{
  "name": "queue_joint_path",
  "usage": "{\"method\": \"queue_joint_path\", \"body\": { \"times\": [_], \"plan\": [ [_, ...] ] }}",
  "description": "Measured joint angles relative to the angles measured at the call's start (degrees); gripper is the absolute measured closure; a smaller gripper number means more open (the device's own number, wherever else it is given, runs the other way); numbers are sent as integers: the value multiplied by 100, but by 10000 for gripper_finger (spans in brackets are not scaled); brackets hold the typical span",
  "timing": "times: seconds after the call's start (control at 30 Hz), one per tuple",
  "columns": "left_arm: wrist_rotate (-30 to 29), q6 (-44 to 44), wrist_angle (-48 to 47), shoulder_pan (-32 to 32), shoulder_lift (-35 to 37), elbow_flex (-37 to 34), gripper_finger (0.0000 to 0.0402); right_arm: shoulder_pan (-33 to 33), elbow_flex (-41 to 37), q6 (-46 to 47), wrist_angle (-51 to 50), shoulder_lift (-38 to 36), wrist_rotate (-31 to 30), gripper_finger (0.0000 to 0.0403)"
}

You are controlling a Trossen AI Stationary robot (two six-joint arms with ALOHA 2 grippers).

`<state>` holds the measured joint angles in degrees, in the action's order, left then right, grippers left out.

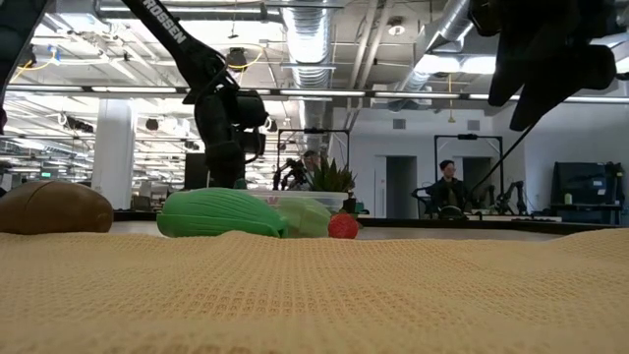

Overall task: Pick and placing Produce into tupperware
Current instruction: Put the top red strawberry into the transparent bin

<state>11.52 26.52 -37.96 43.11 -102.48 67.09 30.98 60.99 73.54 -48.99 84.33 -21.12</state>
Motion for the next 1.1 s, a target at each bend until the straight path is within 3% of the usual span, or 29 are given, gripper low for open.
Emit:
{"method": "queue_joint_path", "body": {
  "times": [0.53,1.1],
  "plan": [
    [54,-18,-69,-76,-405,0,193,0,0,2,-2,-2,-117,147],
    [-264,130,-203,-96,-454,0,195,0,-2,2,-7,-2,-125,147]
  ]
}}
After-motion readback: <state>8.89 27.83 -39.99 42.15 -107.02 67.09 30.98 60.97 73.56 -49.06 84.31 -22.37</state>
